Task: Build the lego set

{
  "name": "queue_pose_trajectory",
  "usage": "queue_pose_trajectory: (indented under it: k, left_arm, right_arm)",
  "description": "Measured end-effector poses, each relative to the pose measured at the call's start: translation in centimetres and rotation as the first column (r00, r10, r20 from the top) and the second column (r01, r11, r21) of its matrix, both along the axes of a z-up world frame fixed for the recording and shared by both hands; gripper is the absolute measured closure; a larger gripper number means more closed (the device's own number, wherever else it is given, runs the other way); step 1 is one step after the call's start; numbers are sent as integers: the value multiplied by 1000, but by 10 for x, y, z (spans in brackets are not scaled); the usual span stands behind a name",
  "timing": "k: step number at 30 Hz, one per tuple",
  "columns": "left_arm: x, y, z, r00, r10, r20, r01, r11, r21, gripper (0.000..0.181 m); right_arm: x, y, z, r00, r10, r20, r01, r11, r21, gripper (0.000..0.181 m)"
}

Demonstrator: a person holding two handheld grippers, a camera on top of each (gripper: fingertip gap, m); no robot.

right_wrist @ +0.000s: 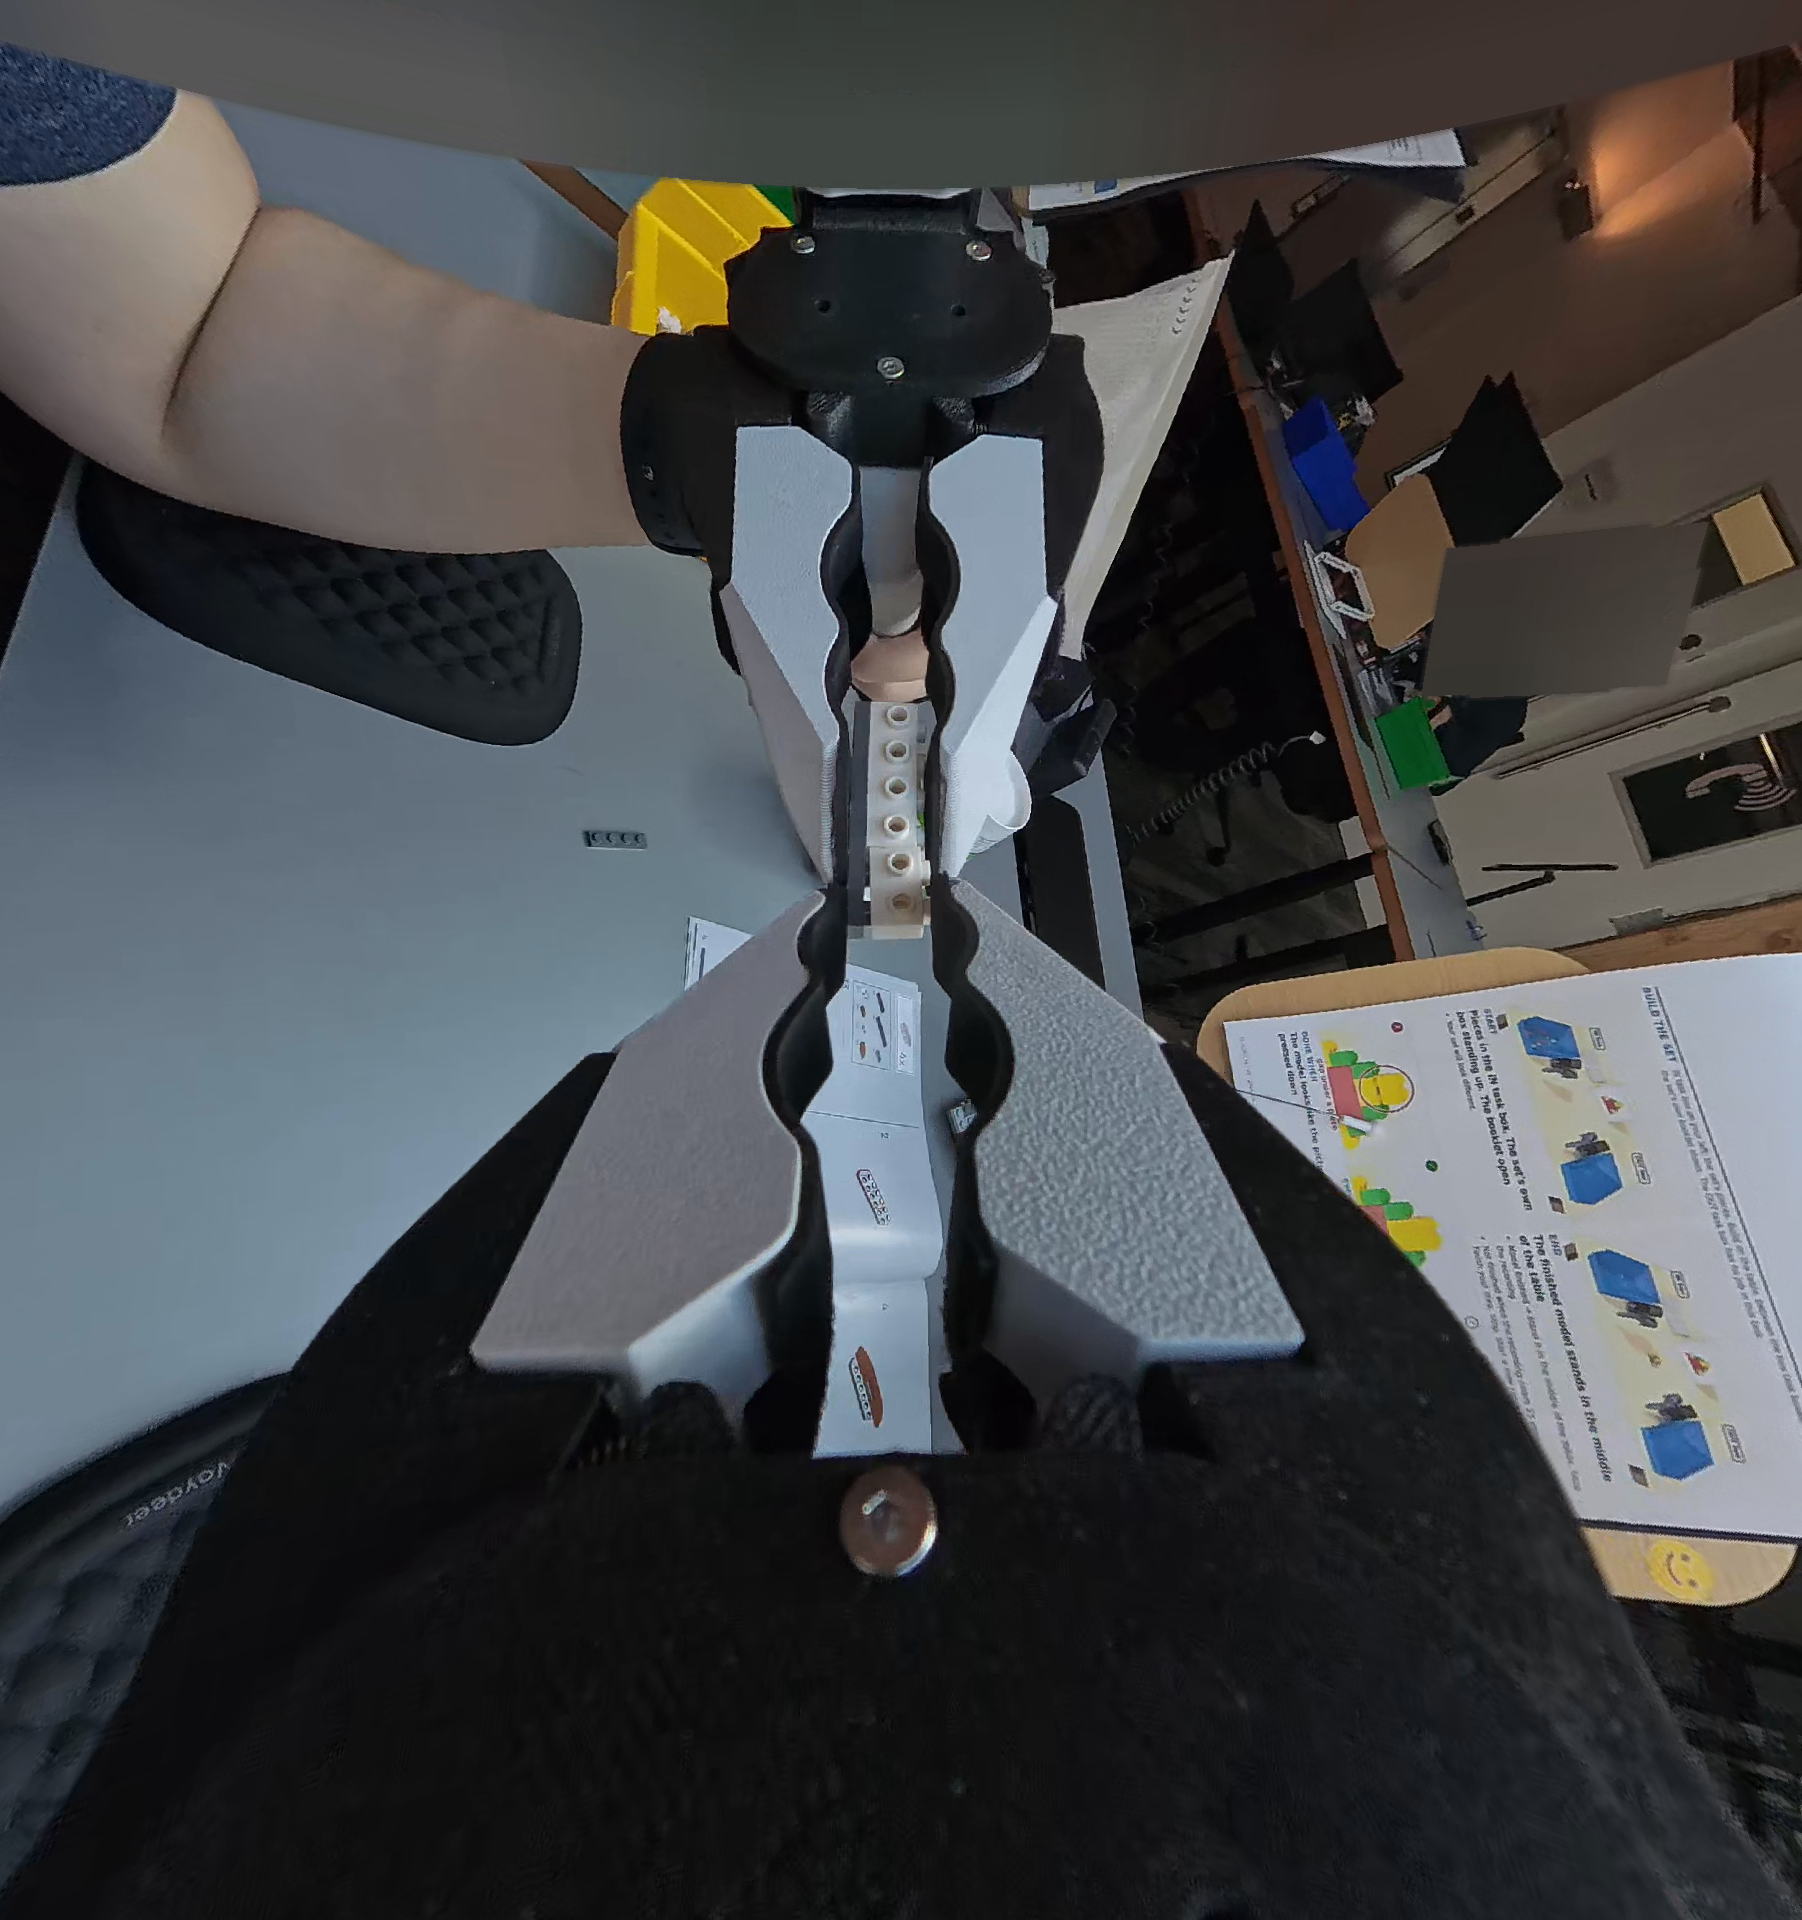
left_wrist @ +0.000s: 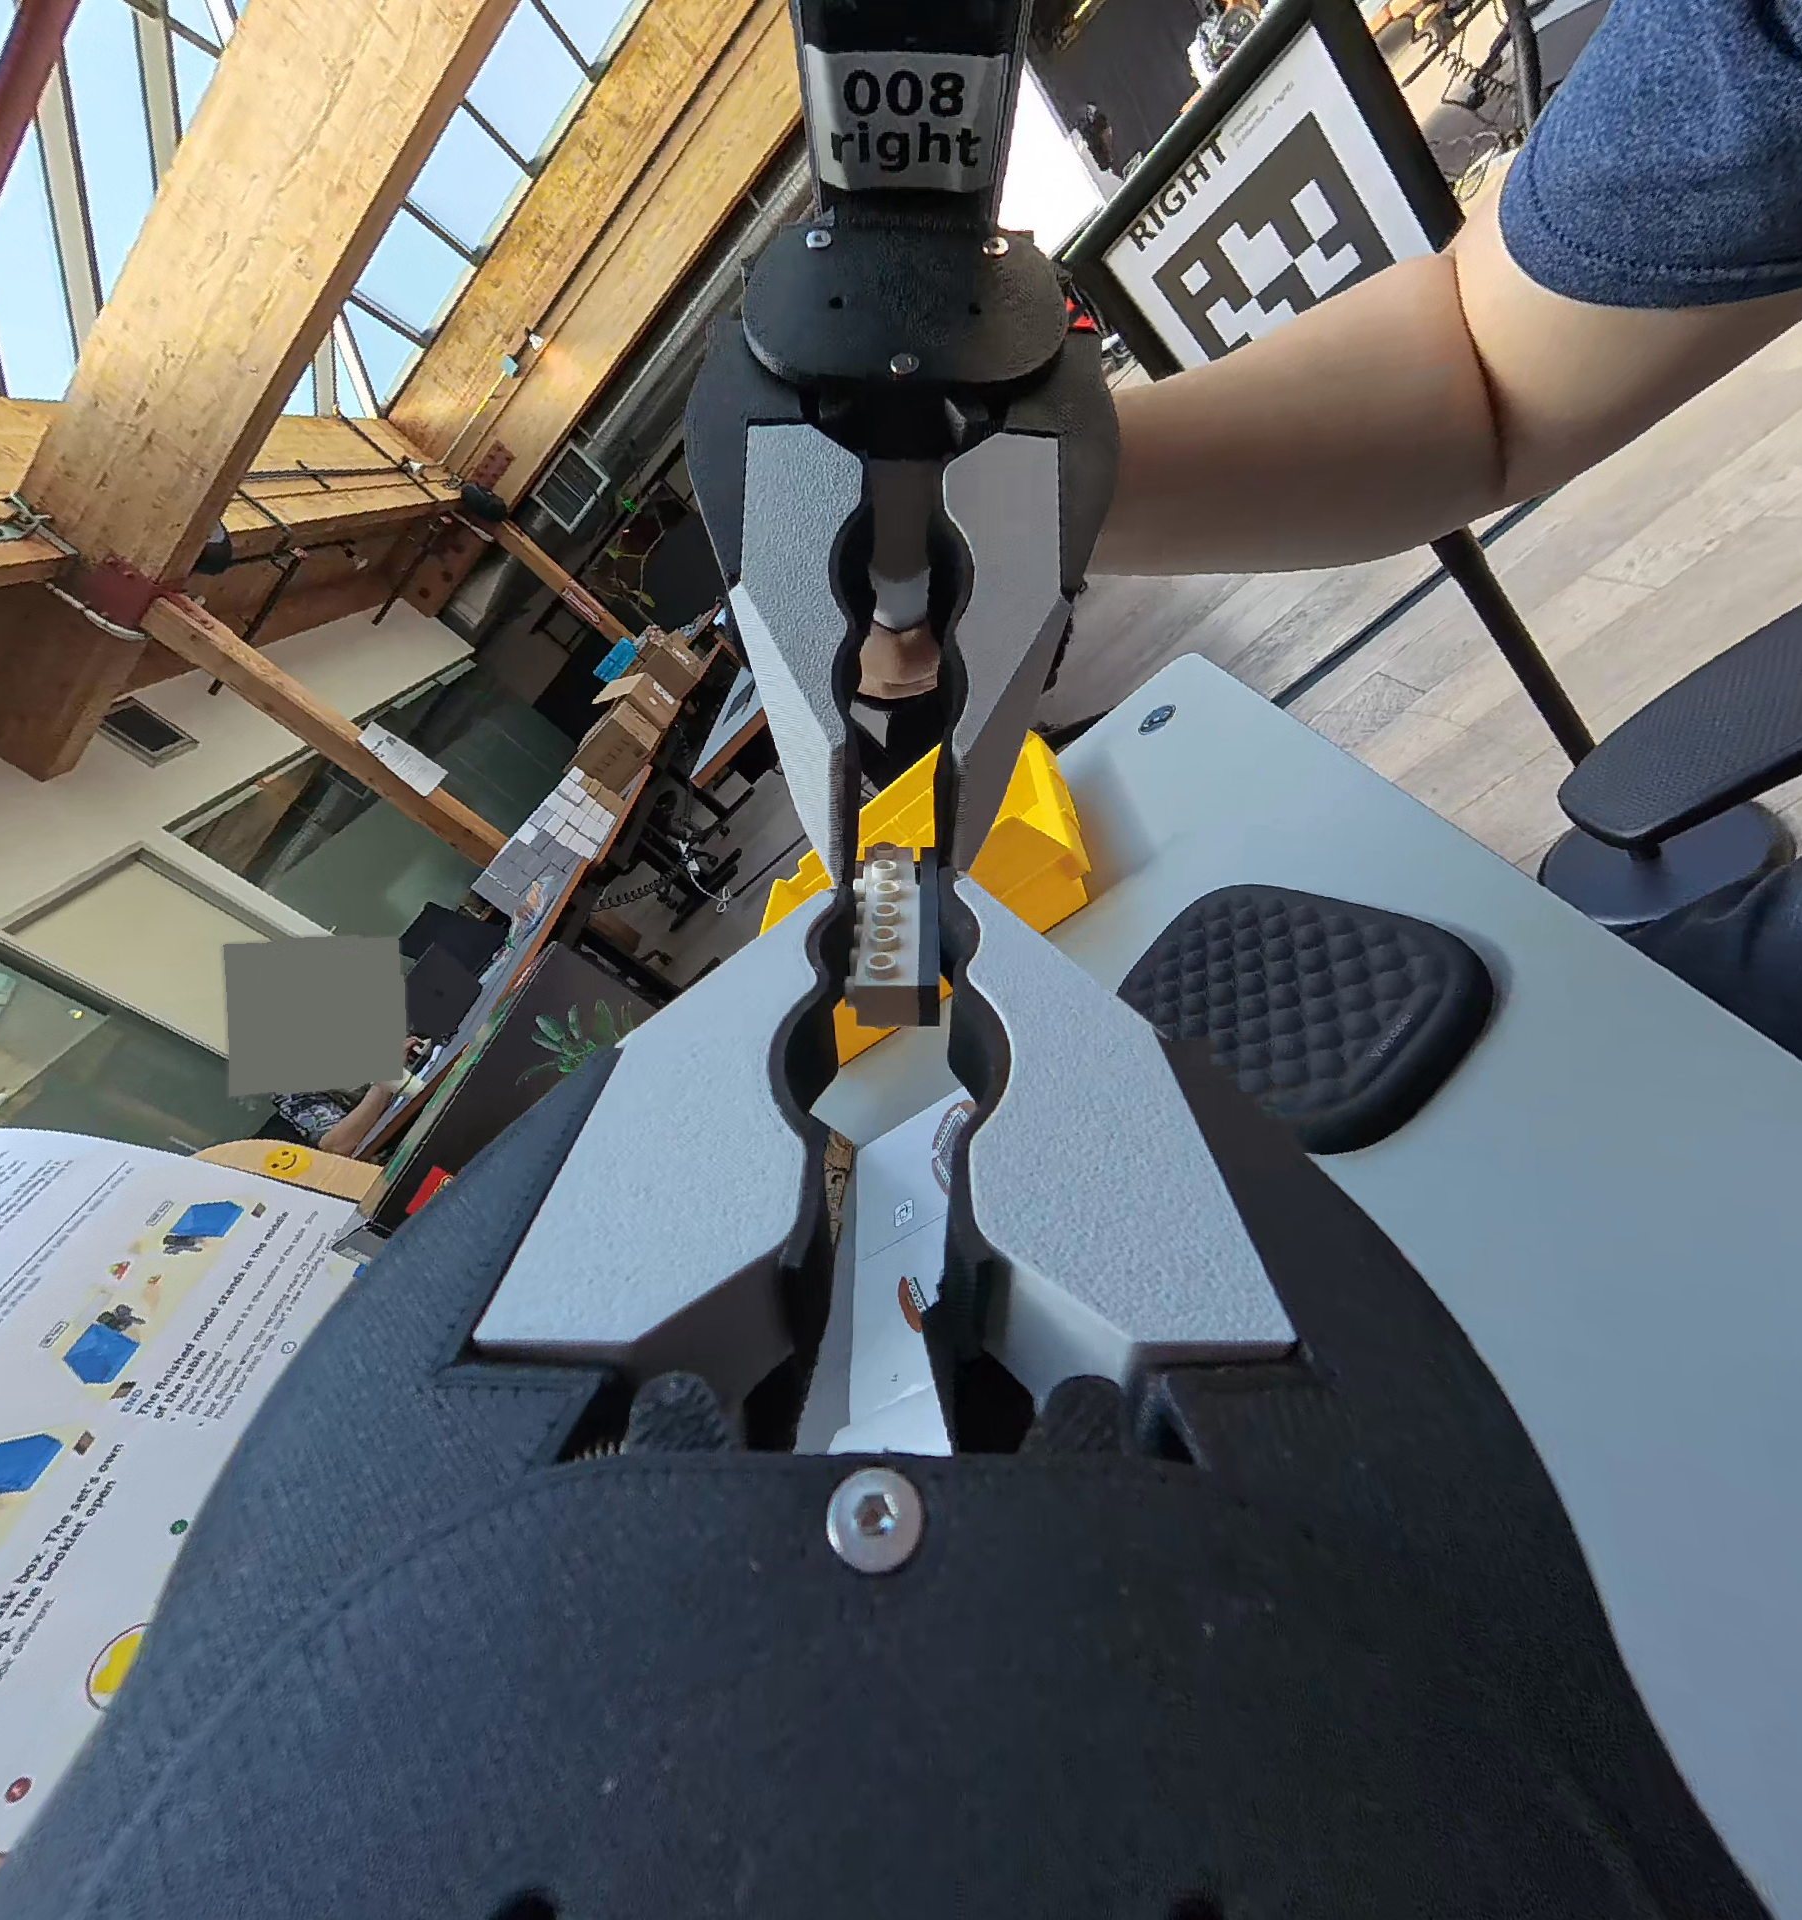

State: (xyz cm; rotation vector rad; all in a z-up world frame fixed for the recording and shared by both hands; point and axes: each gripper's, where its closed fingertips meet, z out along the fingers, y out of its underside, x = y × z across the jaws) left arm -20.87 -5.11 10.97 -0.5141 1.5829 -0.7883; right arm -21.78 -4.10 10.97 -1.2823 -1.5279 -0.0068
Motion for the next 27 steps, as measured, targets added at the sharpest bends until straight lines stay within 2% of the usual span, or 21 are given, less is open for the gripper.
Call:
queue_pose_trajectory:
  k: [9,20,23,27]
  left_arm:
    - [-1,1,1,1000,4,-7,-4,1000,-2,168]
    - [-3,0,6,1000,4,-4,-4,1000,5,168]
    - [-4,-3,4,1000,1,-9,-1,1000,31,168]
    - [-6,-8,-1,999,-15,-51,17,999,40,169]
  right_arm:
    - [-1,0,1,1000,5,-9,-5,1000,16,166]
    - [-2,0,6,999,-46,6,45,996,78,169]
    - [-3,-2,3,999,-29,26,27,998,58,169]
    - [-6,-11,-2,993,58,98,-62,997,35,169]
